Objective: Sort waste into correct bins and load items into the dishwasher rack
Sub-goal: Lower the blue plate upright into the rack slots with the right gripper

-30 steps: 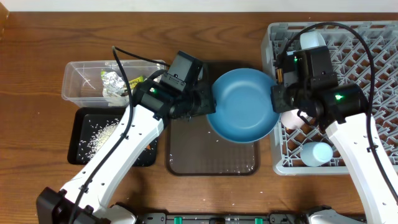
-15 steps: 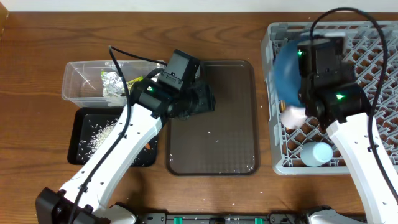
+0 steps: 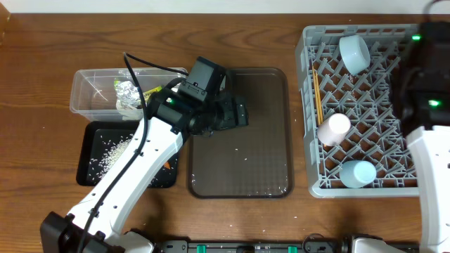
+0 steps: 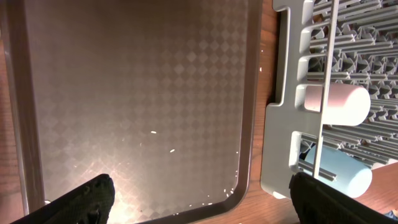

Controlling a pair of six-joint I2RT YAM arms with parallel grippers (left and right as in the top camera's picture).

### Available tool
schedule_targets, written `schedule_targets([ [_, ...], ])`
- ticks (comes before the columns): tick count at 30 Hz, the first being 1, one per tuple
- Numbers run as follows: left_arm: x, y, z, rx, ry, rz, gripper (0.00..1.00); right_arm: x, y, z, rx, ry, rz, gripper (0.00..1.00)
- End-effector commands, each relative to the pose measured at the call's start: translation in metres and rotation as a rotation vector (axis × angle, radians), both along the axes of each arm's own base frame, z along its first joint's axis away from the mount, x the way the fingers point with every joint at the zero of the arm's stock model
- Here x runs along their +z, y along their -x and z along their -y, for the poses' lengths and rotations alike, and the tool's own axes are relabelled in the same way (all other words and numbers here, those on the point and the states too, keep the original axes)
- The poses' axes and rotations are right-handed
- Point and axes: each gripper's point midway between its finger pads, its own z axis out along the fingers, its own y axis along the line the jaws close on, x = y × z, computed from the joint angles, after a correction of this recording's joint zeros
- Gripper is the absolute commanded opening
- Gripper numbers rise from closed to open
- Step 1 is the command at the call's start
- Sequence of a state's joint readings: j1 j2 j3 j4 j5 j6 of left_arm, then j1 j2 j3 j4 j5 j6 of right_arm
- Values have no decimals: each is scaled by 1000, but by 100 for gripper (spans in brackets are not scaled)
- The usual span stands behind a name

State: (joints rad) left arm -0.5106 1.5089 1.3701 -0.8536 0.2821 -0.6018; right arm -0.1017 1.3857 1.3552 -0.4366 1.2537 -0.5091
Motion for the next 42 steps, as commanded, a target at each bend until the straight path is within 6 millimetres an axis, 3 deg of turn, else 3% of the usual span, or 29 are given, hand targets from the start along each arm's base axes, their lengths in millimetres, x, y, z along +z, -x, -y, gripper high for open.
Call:
schedule_targets([
  [1, 11, -4, -1, 4, 10, 31, 93, 12, 18, 20, -94, 29, -14, 1],
  [7, 11, -4, -1, 4, 10, 31, 94, 1, 23, 39, -150, 23, -54, 1],
  [15, 11, -4, -1, 4, 10, 31, 95, -47, 16, 53, -161, 8, -343, 1],
  [19, 11, -4, -1, 4, 10, 30, 95, -60, 15, 58, -178, 3, -391, 1],
  [24, 11, -4, -1, 4, 10, 30, 95, -76, 10, 52, -144, -8, -431, 1],
  [32, 11, -4, -1, 4, 10, 31, 95, -115, 11, 44, -65, -28, -642, 1],
  [42, 11, -4, -1, 4, 10, 30, 95, -120, -18, 13, 74, -15, -627, 1],
])
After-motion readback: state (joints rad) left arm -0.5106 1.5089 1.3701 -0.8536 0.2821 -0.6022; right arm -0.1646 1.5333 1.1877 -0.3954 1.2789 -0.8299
